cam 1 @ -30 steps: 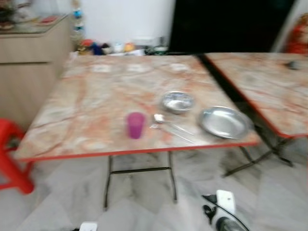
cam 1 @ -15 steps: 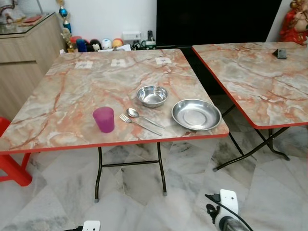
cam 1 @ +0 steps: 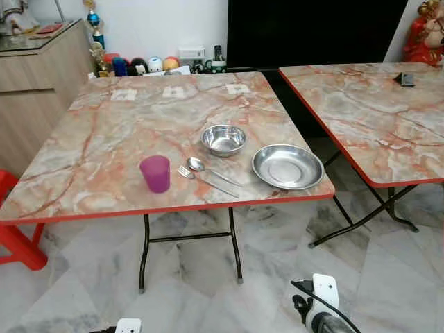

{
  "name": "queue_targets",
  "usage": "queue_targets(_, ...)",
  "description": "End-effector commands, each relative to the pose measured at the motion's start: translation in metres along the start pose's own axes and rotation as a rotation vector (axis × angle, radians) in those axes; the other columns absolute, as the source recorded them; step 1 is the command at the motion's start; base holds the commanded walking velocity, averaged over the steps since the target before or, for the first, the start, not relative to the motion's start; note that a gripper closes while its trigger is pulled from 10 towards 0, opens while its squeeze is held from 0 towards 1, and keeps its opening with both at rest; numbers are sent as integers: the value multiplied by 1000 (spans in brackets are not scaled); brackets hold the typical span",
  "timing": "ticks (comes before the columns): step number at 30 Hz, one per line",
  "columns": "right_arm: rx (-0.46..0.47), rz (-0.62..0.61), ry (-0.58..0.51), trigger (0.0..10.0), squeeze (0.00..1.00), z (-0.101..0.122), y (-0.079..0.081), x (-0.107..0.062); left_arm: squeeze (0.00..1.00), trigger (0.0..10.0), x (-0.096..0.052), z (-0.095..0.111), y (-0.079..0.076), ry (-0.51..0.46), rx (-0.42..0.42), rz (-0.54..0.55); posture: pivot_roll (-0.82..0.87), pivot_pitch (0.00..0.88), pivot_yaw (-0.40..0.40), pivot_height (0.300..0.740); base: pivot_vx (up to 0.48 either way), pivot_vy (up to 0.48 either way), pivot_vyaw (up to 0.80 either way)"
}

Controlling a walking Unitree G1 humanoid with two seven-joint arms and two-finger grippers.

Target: Setting the table

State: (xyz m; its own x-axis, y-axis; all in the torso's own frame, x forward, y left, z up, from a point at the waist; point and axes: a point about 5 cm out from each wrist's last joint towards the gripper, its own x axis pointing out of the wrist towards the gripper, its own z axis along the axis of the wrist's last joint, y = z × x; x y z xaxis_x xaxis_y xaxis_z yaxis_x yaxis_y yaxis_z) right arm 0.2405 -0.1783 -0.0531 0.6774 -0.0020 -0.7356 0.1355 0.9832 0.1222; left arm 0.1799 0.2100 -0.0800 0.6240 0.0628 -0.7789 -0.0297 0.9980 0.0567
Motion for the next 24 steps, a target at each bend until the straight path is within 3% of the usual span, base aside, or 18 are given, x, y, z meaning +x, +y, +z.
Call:
queue_targets(1, -7, -10, -1, 10000, 0, 1, -3, 0, 0, 10000, 0, -3, -1, 21, -3, 0, 37, 51, -21, 740, 0, -262, 0)
queue_targets(24, -26, -7, -28, 10000, 0, 4, -4, 0, 0, 10000, -1, -8, -2, 40, -28, 3, 32, 53, -29, 740, 0, 0, 0)
